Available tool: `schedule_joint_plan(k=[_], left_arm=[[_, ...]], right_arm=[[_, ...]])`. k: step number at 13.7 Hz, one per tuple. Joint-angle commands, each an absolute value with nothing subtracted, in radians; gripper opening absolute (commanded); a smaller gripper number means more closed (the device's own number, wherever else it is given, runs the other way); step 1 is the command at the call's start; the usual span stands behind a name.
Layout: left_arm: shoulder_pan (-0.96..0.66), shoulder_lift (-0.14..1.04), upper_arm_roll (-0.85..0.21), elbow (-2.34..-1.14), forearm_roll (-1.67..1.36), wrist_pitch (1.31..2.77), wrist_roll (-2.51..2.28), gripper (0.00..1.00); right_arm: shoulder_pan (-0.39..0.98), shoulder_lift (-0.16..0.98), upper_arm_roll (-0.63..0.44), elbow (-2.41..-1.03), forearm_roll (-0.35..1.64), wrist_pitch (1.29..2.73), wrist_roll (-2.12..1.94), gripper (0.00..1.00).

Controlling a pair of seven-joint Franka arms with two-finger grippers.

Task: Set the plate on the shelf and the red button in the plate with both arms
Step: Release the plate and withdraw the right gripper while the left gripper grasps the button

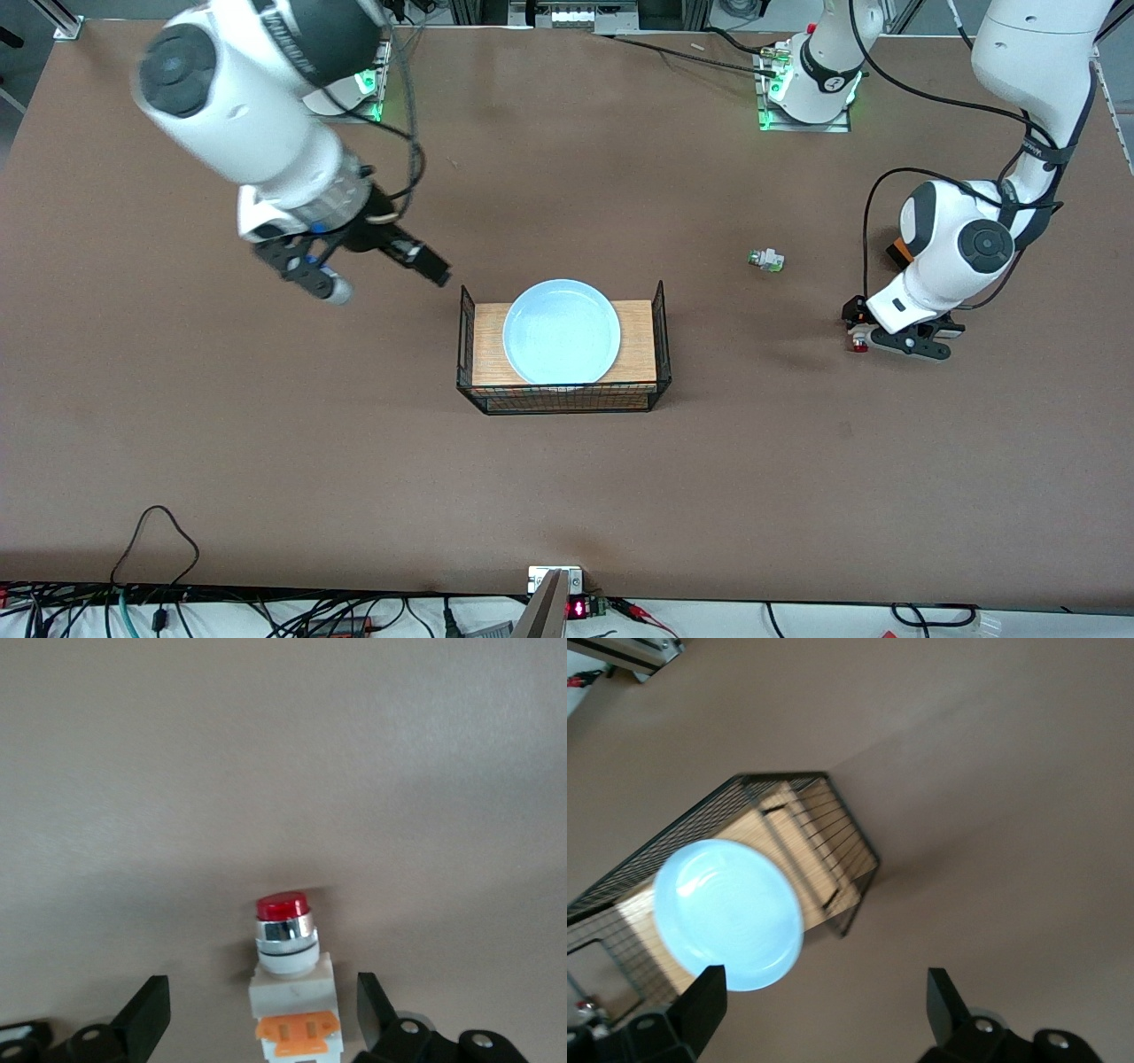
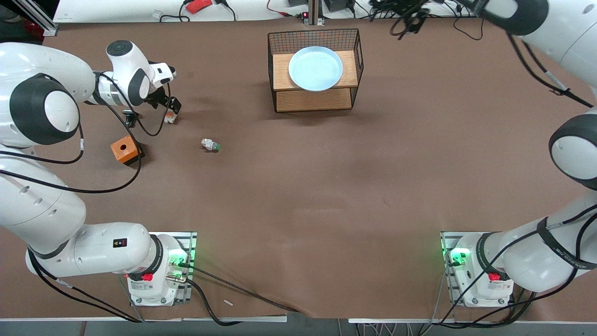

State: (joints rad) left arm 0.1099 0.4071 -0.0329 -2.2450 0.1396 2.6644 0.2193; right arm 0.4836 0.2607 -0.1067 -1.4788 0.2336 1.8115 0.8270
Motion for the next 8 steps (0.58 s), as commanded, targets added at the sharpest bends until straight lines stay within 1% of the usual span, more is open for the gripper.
schedule_joint_plan(k=[1, 2, 3, 4, 5, 6, 8], left_arm=[[0.114, 0.419, -0.040, -2.249, 0.152, 2.674, 0.235, 0.83], [0.114, 0.420, -0.040, -2.249, 0.152, 2.674, 0.236, 0.70], [0.109, 0.422, -0.040, -2.247, 0.152, 2.671, 0.236, 0.54], [0.106, 0.422, -0.040, -2.244, 0.152, 2.665, 0.226, 0.38], [0.106, 0.419, -0.040, -2.241, 0.150, 2.663, 0.222, 0.26], [0.106, 0.414, -0.041, -2.238, 0.150, 2.661, 0.224, 0.19], [0.106, 0.388, -0.044, -2.235, 0.152, 2.642, 0.224, 0.12]], right_arm=[[0.372, 0.245, -0.094, -1.500, 0.171, 1.735, 0.594, 1.00], [0.353, 0.245, -0.094, -1.503, 0.097, 1.727, 0.551, 1.00], [0.341, 0.242, -0.094, -1.517, 0.024, 1.724, 0.542, 1.00], [0.312, 0.233, -0.092, -1.523, -0.006, 1.724, 0.520, 1.00], [0.269, 0.227, -0.092, -1.526, -0.006, 1.724, 0.456, 1.00], [0.230, 0.224, -0.091, -1.526, -0.006, 1.723, 0.348, 1.00], [0.155, 0.209, -0.091, -1.526, -0.005, 1.718, 0.138, 1.00]])
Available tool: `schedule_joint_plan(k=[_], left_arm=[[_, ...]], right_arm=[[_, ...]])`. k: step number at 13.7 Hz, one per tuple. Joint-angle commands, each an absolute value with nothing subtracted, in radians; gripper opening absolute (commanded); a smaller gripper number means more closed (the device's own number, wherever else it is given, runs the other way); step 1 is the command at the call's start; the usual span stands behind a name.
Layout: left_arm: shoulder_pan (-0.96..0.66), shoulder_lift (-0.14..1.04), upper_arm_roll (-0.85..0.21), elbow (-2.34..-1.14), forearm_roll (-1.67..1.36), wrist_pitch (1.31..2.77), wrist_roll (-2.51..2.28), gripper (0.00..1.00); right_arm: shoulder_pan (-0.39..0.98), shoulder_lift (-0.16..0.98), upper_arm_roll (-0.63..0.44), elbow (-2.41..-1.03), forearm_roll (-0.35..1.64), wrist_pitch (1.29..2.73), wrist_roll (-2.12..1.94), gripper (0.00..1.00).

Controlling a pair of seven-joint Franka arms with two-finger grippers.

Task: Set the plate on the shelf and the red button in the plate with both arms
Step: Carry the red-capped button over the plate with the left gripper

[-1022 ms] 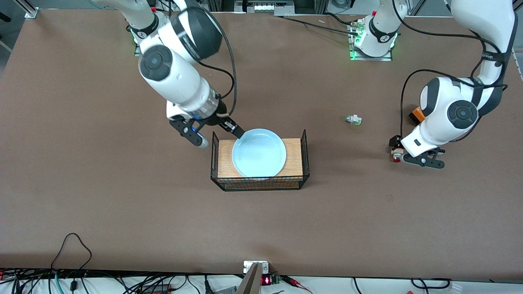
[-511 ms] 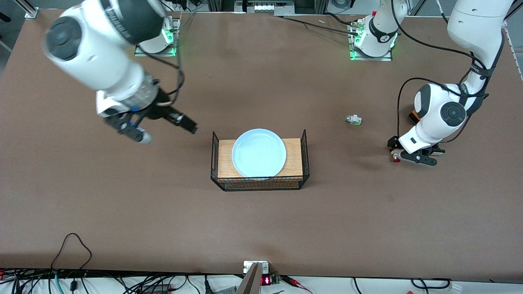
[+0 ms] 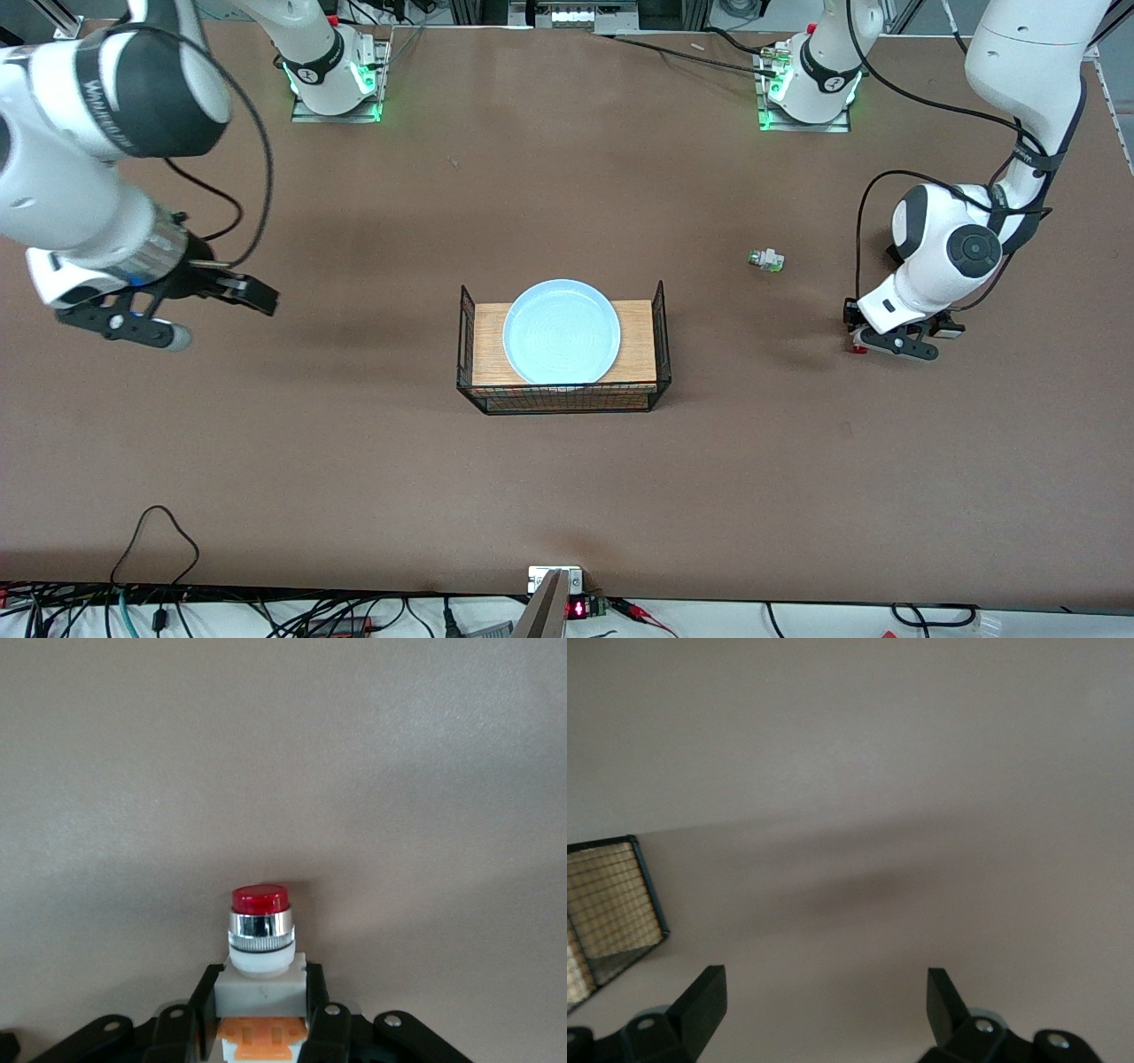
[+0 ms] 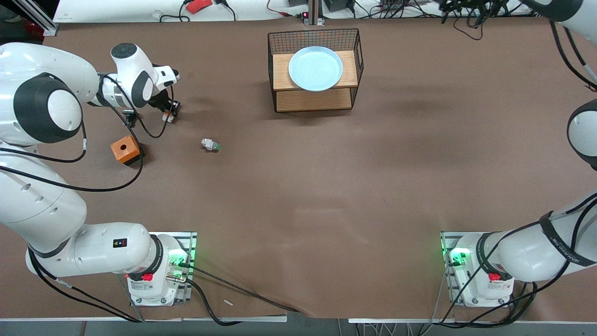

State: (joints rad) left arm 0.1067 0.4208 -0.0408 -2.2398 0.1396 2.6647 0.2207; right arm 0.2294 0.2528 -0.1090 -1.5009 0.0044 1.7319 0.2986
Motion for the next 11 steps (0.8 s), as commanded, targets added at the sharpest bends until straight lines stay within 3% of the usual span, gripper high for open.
schedule_joint_plan(k=[1, 3, 7, 9, 11], left_arm=[[0.106, 0.365, -0.066, -2.224, 0.150, 2.602, 0.222, 0.12], [0.106, 0.298, -0.122, -2.139, 0.143, 2.403, 0.213, 0.12], [0.101, 0.311, -0.245, -1.754, 0.054, 1.863, 0.146, 0.12], [0.081, 0.327, -0.314, -1.642, -0.053, 1.758, 0.028, 0.13], [0.019, 0.328, -0.350, -1.580, -0.135, 1.753, -0.148, 0.13]], right_arm=[[0.128, 0.204, -0.091, -1.526, -0.006, 1.704, 0.076, 1.00], [0.062, 0.193, -0.086, -1.526, -0.006, 1.684, -0.018, 1.00], [0.038, 0.186, -0.083, -1.490, -0.003, 1.605, -0.023, 1.00], [0.040, 0.137, -0.083, -1.558, -0.002, 1.618, -0.009, 1.00], [0.037, 0.028, -0.084, -1.736, -0.002, 1.754, -0.021, 1.00]])
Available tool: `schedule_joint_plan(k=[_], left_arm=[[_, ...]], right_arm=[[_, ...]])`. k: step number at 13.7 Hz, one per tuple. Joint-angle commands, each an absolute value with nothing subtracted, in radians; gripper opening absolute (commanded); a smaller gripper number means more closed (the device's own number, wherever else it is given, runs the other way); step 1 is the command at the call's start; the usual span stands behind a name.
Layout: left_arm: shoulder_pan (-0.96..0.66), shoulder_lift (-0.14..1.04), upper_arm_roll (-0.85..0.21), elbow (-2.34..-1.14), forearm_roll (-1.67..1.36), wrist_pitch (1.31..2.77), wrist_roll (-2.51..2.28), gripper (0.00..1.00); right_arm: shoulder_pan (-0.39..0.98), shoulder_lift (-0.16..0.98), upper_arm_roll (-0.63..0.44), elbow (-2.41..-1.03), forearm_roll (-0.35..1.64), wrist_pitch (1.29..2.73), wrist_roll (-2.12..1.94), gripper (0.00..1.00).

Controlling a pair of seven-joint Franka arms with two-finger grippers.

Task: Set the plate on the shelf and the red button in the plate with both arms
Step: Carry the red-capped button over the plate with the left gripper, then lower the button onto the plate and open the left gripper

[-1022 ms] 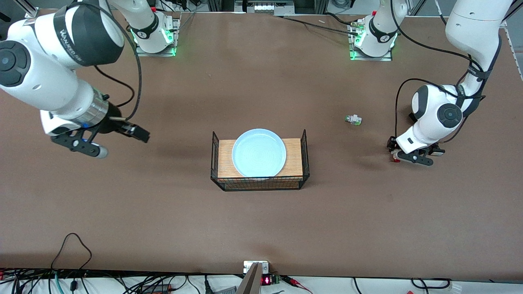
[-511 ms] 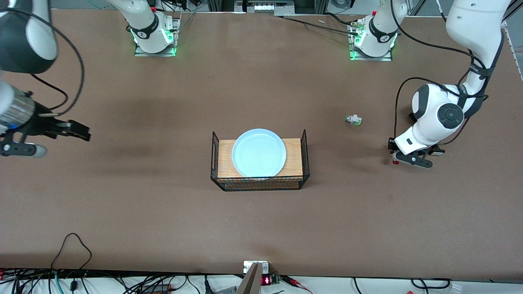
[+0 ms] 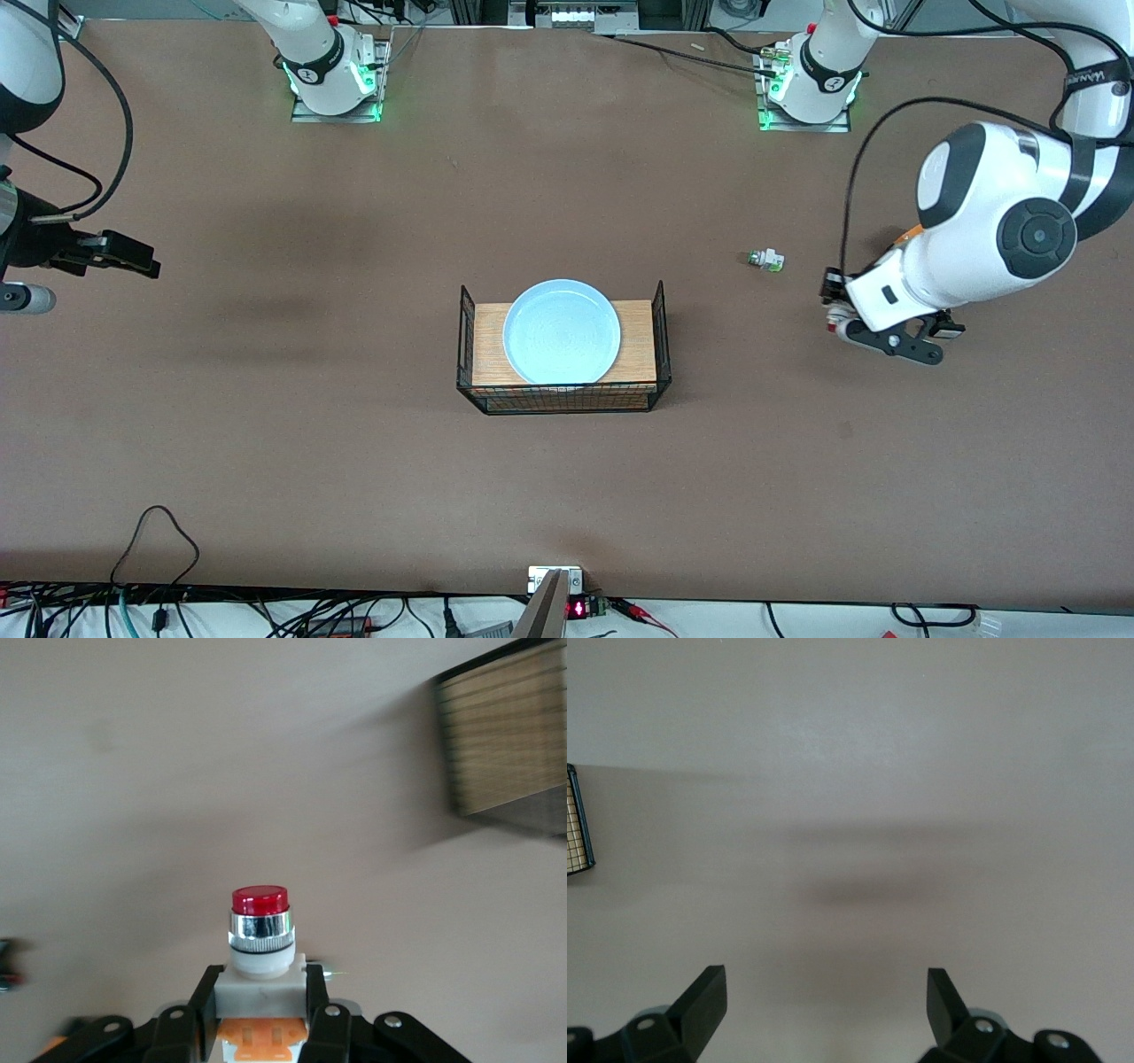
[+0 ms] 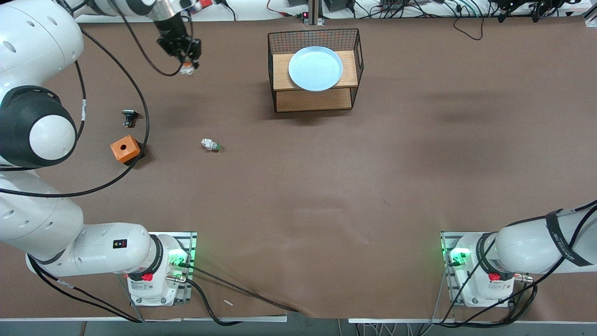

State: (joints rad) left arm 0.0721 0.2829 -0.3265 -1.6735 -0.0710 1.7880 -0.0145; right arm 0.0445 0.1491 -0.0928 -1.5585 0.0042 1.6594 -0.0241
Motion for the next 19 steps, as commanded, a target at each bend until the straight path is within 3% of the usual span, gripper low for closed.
schedule_joint_plan(k=[1, 5, 10, 15, 16, 17, 18, 19], left_arm=[[-0.030, 0.342, -0.351, -1.527, -0.187, 1.753, -0.232, 0.13], [-0.263, 0.480, -0.341, -1.350, -0.203, 1.875, -0.536, 0.16], [-0.388, 0.629, -0.341, -1.342, -0.033, 2.198, -0.641, 0.20], [-0.411, 0.681, -0.339, -1.351, 0.093, 2.240, -0.663, 0.23], [-0.410, 0.681, -0.337, -1.356, 0.107, 2.238, -0.664, 0.41], [-0.410, 0.681, -0.337, -1.359, 0.107, 2.237, -0.664, 0.78], [-0.407, 0.681, -0.337, -1.358, 0.107, 2.235, -0.669, 1.00], [-0.402, 0.675, -0.337, -1.356, 0.107, 2.230, -0.684, 1.00]], right_arm=[[0.037, 0.019, -0.084, -1.744, -0.002, 1.747, -0.026, 1.00], [0.037, 0.020, -0.084, -1.672, -0.008, 1.661, -0.023, 1.00], [0.041, 0.035, -0.083, -1.655, -0.002, 1.664, -0.023, 1.00], [0.044, 0.032, -0.083, -1.652, -0.003, 1.664, -0.028, 1.00], [0.046, 0.032, -0.081, -1.652, -0.006, 1.663, -0.026, 1.00], [0.048, 0.031, -0.081, -1.652, -0.008, 1.663, -0.026, 1.00], [0.046, 0.031, -0.083, -1.652, -0.008, 1.663, -0.026, 1.00], [0.046, 0.031, -0.083, -1.652, -0.008, 1.663, -0.018, 1.00]])
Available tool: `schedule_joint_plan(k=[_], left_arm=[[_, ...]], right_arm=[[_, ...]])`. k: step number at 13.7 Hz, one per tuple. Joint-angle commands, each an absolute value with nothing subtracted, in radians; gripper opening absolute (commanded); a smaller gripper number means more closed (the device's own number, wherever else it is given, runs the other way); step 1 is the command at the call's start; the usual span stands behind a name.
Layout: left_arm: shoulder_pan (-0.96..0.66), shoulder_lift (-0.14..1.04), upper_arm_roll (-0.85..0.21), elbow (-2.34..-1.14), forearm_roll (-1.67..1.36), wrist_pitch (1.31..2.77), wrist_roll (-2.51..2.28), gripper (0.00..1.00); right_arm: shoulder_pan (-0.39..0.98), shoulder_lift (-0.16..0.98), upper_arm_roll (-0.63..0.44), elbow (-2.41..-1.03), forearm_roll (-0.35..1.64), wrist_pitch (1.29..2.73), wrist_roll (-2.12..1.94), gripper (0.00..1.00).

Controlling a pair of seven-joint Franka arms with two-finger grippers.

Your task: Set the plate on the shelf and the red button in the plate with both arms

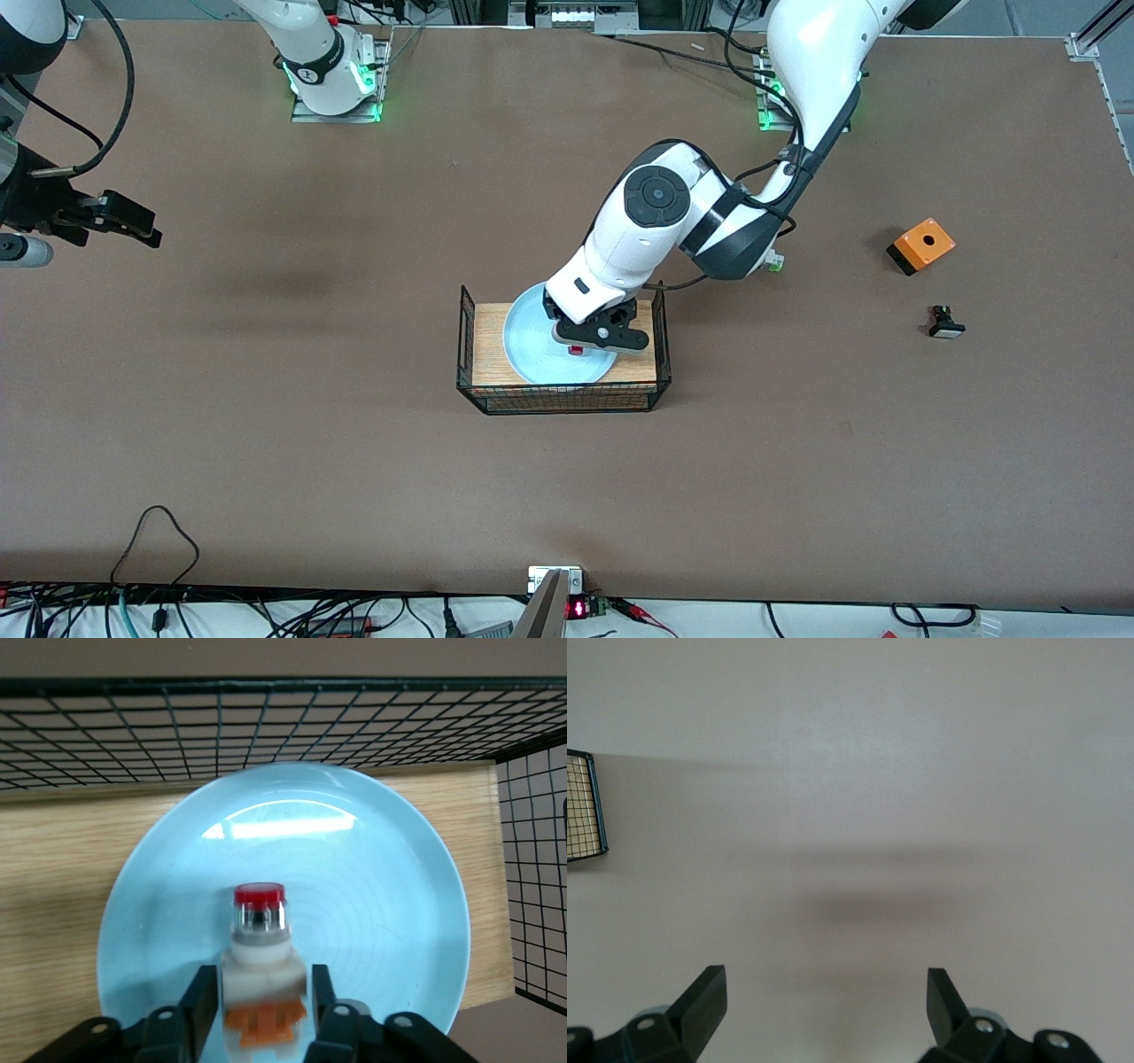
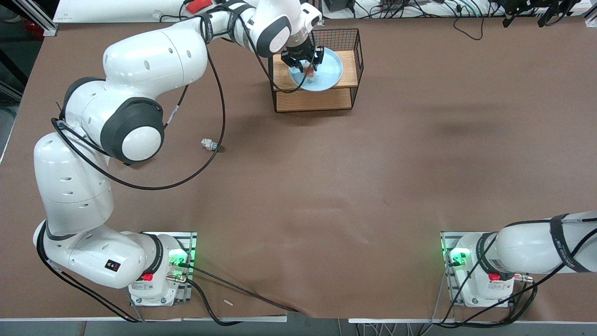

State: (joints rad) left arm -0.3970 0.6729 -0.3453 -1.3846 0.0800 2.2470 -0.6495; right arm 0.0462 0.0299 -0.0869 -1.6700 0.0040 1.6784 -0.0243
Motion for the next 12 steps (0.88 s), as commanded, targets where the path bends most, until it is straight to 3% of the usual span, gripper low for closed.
schedule_joint_plan(k=[1, 3, 9, 12], left_arm=[[-0.396, 0.664, -0.339, -1.356, 0.106, 2.229, -0.689, 1.00], [-0.382, 0.605, -0.341, -1.347, 0.100, 2.156, -0.706, 1.00], [-0.198, 0.347, -0.344, -1.335, 0.110, 1.595, -0.678, 1.00], [-0.080, 0.246, -0.327, -1.351, 0.112, 1.479, -0.298, 1.00]], right_arm=[[0.045, 0.031, -0.083, -1.654, -0.005, 1.661, -0.018, 1.00], [0.043, 0.032, -0.084, -1.652, -0.009, 1.661, -0.018, 1.00], [0.043, 0.031, -0.084, -1.654, -0.014, 1.663, -0.025, 1.00], [0.043, 0.031, -0.084, -1.652, -0.014, 1.663, -0.025, 1.00]])
